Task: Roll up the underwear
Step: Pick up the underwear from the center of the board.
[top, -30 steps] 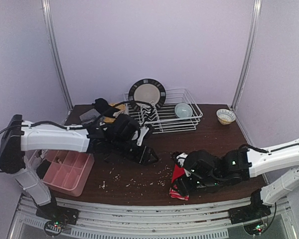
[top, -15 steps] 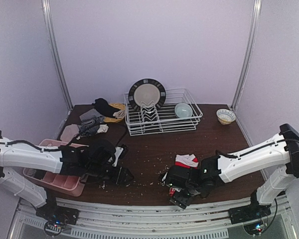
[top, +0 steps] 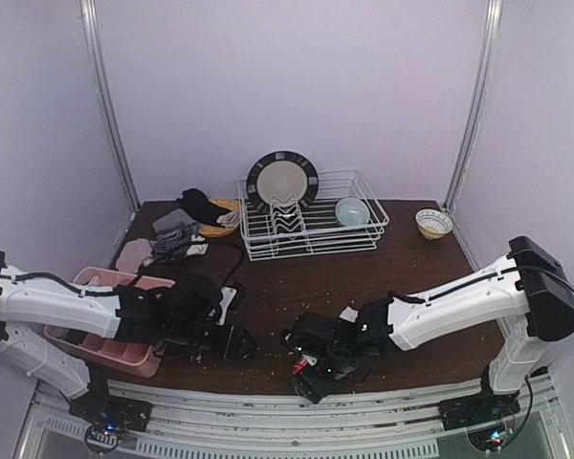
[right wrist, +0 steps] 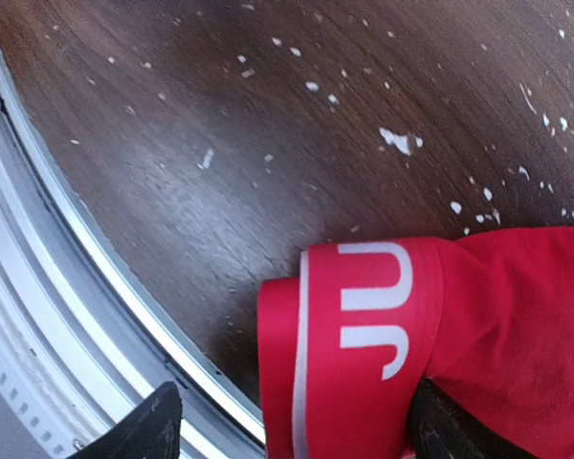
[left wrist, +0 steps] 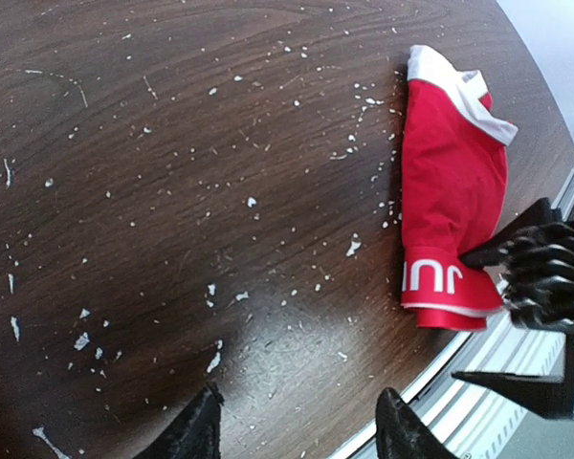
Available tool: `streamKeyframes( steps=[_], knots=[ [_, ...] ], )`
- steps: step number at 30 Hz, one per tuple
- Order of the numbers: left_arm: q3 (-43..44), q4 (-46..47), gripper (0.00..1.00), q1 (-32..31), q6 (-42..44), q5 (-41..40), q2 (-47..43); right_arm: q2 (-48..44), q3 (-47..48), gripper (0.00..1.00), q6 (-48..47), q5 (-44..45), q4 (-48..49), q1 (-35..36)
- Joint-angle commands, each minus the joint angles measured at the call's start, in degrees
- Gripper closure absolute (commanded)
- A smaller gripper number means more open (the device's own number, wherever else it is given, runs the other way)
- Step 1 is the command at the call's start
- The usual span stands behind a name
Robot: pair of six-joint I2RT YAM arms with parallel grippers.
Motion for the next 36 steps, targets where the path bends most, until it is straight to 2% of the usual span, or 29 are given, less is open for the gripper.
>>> streamKeyframes(
  steps=[1,11,17,24,32,36],
  knots=[
    [-1.57,1.79,0.47,-0.41,-1.31,-1.66,-0.96,-0.81,3.84,0.2,-0.69,3.06,-2.44,1.64],
    [-1.97,2.13,0.47,-0.5,-1.94,-2.17,0.38,6.57,9.14,0.16,-4.05,10.36,-8.4,4.05],
    [-2.06,1.49,0.47,-0.6,-2.1,-2.33,0.56,9.48,8.22,0.21,-3.17,7.66,-6.93,4.6],
    [-1.81,1.27,0.47,-0.67,-2.11,-2.34,0.78,9.1,6.27,0.52,-1.43,7.22,-6.84,6.97],
    [-1.55,1.43,0.47,-1.01,-2.28,-2.26,1.3,6.79,2.53,0.73,1.06,5.18,-4.76,8.51],
    [-1.5,1.36,0.47,-1.21,-2.08,-2.34,1.16,2.7,-1.47,0.92,2.5,1.0,0.35,8.42]
  ],
)
